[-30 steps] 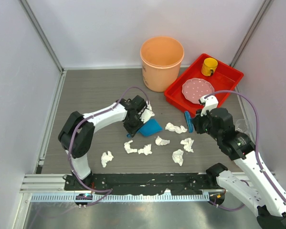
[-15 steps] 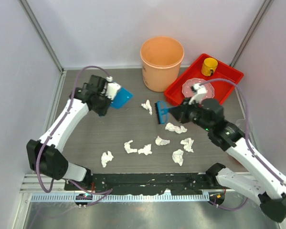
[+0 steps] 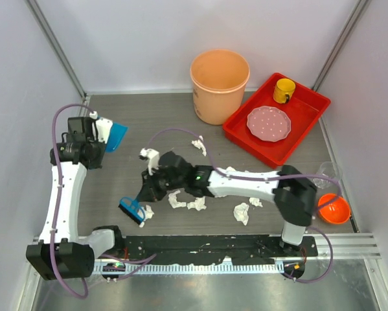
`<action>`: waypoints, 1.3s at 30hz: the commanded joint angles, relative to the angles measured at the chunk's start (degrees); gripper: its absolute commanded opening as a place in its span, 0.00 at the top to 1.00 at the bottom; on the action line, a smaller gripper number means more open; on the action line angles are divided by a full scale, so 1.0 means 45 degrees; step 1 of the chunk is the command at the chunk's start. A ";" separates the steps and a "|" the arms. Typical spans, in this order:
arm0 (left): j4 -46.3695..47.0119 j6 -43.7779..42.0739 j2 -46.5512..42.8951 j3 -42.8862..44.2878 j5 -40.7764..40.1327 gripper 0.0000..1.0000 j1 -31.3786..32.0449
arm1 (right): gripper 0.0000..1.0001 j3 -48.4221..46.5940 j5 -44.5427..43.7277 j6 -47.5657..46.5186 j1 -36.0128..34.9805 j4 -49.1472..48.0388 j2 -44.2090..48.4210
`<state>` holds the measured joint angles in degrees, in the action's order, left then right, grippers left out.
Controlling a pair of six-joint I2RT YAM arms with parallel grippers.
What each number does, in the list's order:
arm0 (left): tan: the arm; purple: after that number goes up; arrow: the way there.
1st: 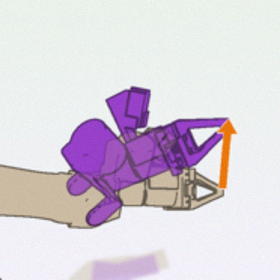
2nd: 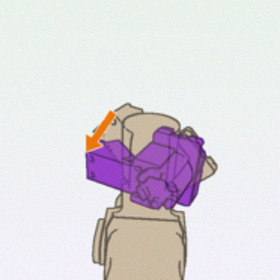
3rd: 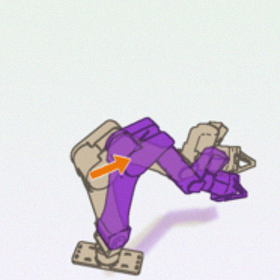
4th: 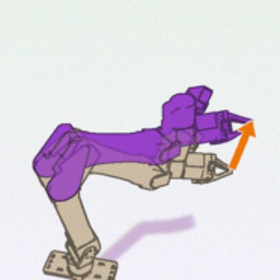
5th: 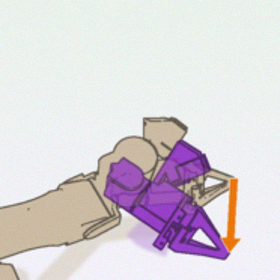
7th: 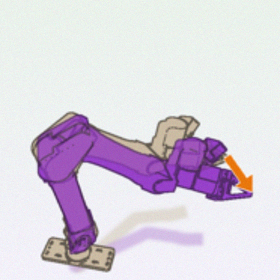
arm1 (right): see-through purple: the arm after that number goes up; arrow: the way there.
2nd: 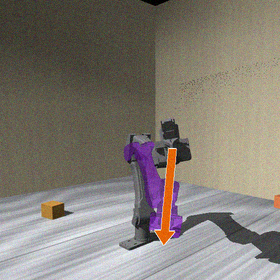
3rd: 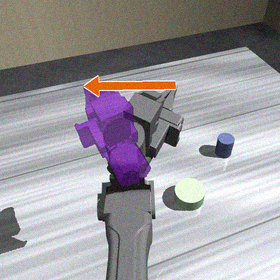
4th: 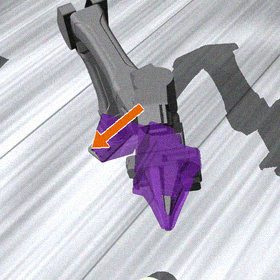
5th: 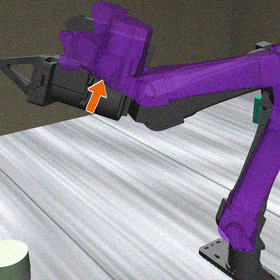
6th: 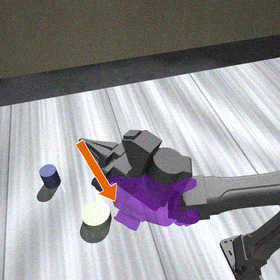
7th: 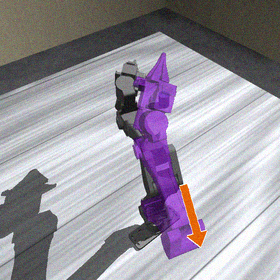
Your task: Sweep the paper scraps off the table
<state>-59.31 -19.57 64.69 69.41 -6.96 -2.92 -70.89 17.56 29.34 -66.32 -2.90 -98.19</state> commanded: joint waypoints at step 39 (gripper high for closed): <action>-0.2970 -0.2446 0.0333 -0.3000 0.1020 1.00 0.3655 | 0.99 0.0948 -0.8450 -0.1287 0.1555 0.6813 0.6604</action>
<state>-68.25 -26.24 66.94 58.52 -1.06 12.23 -66.22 -6.87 22.76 -59.31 20.45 -70.37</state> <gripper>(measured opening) 0.133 0.148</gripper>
